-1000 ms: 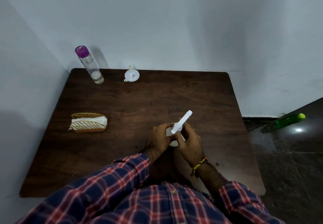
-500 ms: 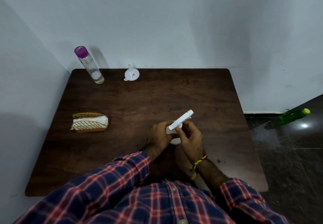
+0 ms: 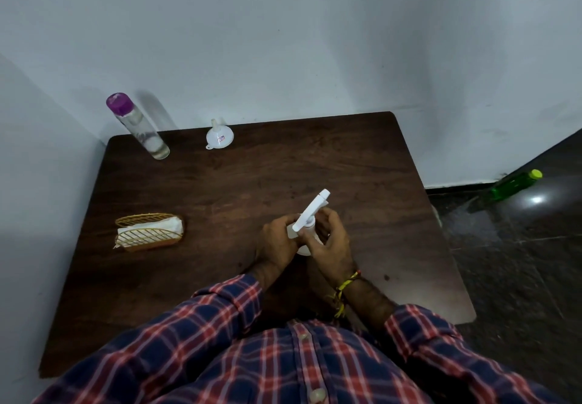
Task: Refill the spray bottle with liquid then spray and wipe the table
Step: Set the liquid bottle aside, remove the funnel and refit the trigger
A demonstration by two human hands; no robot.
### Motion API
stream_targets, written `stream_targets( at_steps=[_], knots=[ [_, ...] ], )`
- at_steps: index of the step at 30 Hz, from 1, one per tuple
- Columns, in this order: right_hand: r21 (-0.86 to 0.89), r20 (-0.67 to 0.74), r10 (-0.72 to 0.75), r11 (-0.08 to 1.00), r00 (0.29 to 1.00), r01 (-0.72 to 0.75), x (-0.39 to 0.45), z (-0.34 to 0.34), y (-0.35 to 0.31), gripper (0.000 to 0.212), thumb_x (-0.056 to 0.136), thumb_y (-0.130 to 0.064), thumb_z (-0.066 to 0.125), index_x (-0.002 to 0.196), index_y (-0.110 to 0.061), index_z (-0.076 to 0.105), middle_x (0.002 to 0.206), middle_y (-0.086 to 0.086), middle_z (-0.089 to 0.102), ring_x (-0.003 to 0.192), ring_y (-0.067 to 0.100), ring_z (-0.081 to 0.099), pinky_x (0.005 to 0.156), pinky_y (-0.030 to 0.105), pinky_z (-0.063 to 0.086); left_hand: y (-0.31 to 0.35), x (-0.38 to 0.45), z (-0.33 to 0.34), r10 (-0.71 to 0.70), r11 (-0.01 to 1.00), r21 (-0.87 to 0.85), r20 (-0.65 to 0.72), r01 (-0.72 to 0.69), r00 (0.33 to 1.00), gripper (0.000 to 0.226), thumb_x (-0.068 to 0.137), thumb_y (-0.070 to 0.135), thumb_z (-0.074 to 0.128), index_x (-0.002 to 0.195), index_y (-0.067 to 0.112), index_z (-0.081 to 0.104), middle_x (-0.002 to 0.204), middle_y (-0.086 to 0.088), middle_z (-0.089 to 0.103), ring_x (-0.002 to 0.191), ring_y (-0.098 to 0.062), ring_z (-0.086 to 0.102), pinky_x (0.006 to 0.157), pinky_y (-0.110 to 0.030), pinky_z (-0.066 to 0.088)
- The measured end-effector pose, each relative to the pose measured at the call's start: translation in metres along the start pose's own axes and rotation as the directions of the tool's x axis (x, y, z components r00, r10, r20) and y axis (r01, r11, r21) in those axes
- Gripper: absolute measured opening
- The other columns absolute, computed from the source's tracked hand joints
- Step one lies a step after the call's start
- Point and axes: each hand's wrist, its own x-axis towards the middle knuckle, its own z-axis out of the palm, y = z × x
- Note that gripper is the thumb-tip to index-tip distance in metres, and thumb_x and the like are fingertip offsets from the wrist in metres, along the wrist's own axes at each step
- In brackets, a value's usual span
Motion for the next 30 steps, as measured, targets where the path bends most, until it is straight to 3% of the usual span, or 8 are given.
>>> stream_targets(
  at_steps=[4,8,11,15,19,24,27,30],
  knots=[
    [-0.019,-0.018,-0.002,1.000,1.000,0.001,0.003,-0.001,0.001,0.027,0.085,-0.019,0.074,0.111,-0.015,0.066,0.105,-0.002,0.074,0.101,0.012,0.070,0.090,0.045,0.058,-0.001,0.001,0.002,-0.012,1.000,0.011,0.002,0.012,1.000,0.040,0.080,0.033,0.077,0.117,0.019,0.069,0.107,0.002,0.073,0.097,-0.015,0.068,0.082,-0.031,0.056],
    [-0.033,-0.086,0.004,0.999,0.996,-0.007,-0.001,0.004,-0.002,0.039,0.077,-0.026,0.082,0.108,-0.018,0.060,0.101,-0.008,0.072,0.097,0.005,0.069,0.085,0.033,0.057,0.002,-0.002,0.000,-0.013,1.000,0.021,-0.013,0.013,1.000,0.033,0.078,0.028,0.079,0.110,0.022,0.071,0.098,0.006,0.073,0.092,-0.015,0.068,0.076,-0.030,0.055],
    [-0.061,-0.027,-0.030,0.998,0.999,0.028,-0.001,0.004,0.002,0.032,0.086,-0.024,0.072,0.117,-0.021,0.064,0.105,-0.008,0.073,0.102,0.008,0.069,0.090,0.041,0.057,0.004,-0.002,-0.001,-0.015,1.000,0.027,-0.008,0.015,1.000,0.033,0.080,0.031,0.078,0.111,0.023,0.071,0.094,0.011,0.071,0.086,-0.009,0.065,0.066,-0.016,0.046],
    [-0.033,-0.103,0.007,0.999,0.995,-0.011,0.003,0.003,0.000,0.034,0.077,-0.020,0.083,0.103,-0.018,0.061,0.097,-0.006,0.073,0.093,0.004,0.070,0.083,0.034,0.059,0.004,-0.003,-0.001,-0.014,0.999,0.046,0.012,0.013,1.000,0.038,0.080,0.030,0.078,0.116,0.024,0.069,0.105,0.005,0.073,0.095,-0.011,0.066,0.079,-0.029,0.056],
    [-0.053,-0.034,0.006,0.999,0.999,-0.007,-0.001,0.008,0.003,0.040,0.079,-0.028,0.078,0.116,-0.025,0.061,0.106,-0.008,0.073,0.101,0.008,0.069,0.088,0.039,0.057,0.007,-0.003,-0.002,-0.033,0.999,0.020,-0.007,0.033,0.999,0.031,0.081,0.027,0.077,0.111,0.027,0.071,0.095,0.012,0.073,0.081,-0.001,0.064,0.059,-0.006,0.042],
    [-0.022,-0.124,0.018,1.000,0.992,-0.020,0.005,0.005,-0.003,0.027,0.079,-0.024,0.082,0.099,-0.021,0.064,0.092,-0.005,0.074,0.089,0.010,0.072,0.081,0.042,0.060,0.008,-0.003,0.001,-0.052,0.996,0.067,-0.020,0.053,0.998,0.031,0.080,0.030,0.077,0.110,0.024,0.070,0.092,0.009,0.072,0.088,-0.012,0.067,0.072,-0.029,0.054],
    [-0.055,-0.085,0.003,0.998,0.996,-0.008,0.002,0.009,-0.004,0.033,0.078,-0.026,0.082,0.104,-0.024,0.061,0.095,-0.011,0.072,0.091,0.006,0.070,0.081,0.035,0.059,0.010,-0.004,0.001,-0.036,0.998,0.055,-0.048,0.039,0.998,0.020,0.083,0.025,0.071,0.103,0.025,0.073,0.075,0.017,0.062,0.083,-0.011,0.066,0.065,-0.021,0.044],
    [-0.095,-0.017,-0.025,0.995,1.000,0.024,0.002,0.007,0.001,0.021,0.087,-0.027,0.069,0.106,-0.019,0.066,0.096,-0.006,0.074,0.093,0.011,0.070,0.083,0.046,0.058,0.011,-0.003,0.001,-0.028,0.998,0.049,-0.051,0.031,0.998,0.028,0.081,0.030,0.074,0.108,0.026,0.073,0.087,0.011,0.071,0.082,-0.009,0.064,0.066,-0.020,0.044]
  ],
)
